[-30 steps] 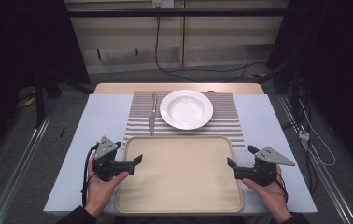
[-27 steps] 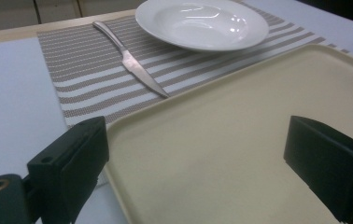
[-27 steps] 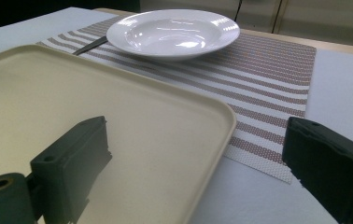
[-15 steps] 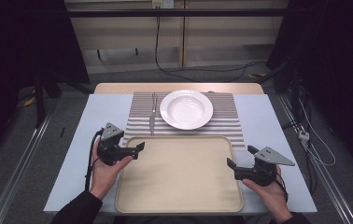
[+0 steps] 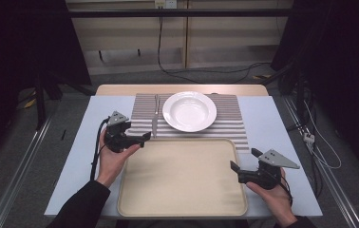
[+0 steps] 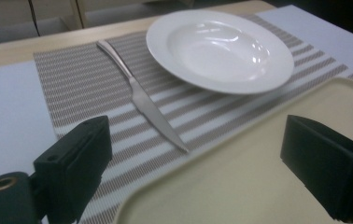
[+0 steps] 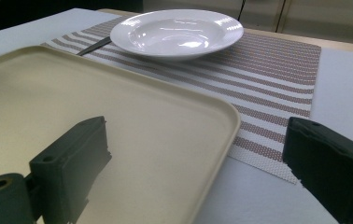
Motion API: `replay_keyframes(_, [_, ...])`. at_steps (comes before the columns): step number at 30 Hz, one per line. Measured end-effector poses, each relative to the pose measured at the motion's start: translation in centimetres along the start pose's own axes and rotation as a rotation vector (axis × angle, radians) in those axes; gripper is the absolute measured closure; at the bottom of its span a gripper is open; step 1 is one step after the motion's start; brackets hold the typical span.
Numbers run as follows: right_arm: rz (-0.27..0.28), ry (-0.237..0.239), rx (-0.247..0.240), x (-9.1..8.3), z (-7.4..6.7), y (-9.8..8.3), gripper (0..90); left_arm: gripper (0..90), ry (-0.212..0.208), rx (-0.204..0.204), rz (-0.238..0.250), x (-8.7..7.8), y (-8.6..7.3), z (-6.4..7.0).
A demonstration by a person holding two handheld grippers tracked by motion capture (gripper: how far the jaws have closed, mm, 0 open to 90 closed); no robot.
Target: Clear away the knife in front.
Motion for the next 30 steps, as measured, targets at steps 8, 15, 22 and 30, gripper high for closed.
replay_keyframes(8, [-0.004,0.006,-0.004,0.1,0.0,0.0,7.3,12.0,0.022,0.008,-0.026,2.1,0.9,-0.5])
replay_keyframes(15, [-0.02,0.003,-0.002,0.3,0.0,-0.1,7.7,14.2,0.065,-0.013,-0.049,3.9,1.3,-1.4])
replay_keyframes(22, [-0.018,0.01,0.002,0.3,0.0,-0.1,7.7,14.4,0.086,0.018,-0.114,5.8,1.7,-2.2])
replay_keyframes(30, [-0.032,0.022,0.006,0.7,0.2,-0.2,7.4,16.3,0.117,-0.009,-0.138,8.3,3.1,-3.4])
Point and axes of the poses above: each handheld gripper's, and its own axes: x roughly forward along the jaws, y roughly out of its top, z roughly to its right, the point moved 3 cm from there along x, roughly forward along the jaws, and after that the axes turned 3 degrees about y, right-handed, at the moved point
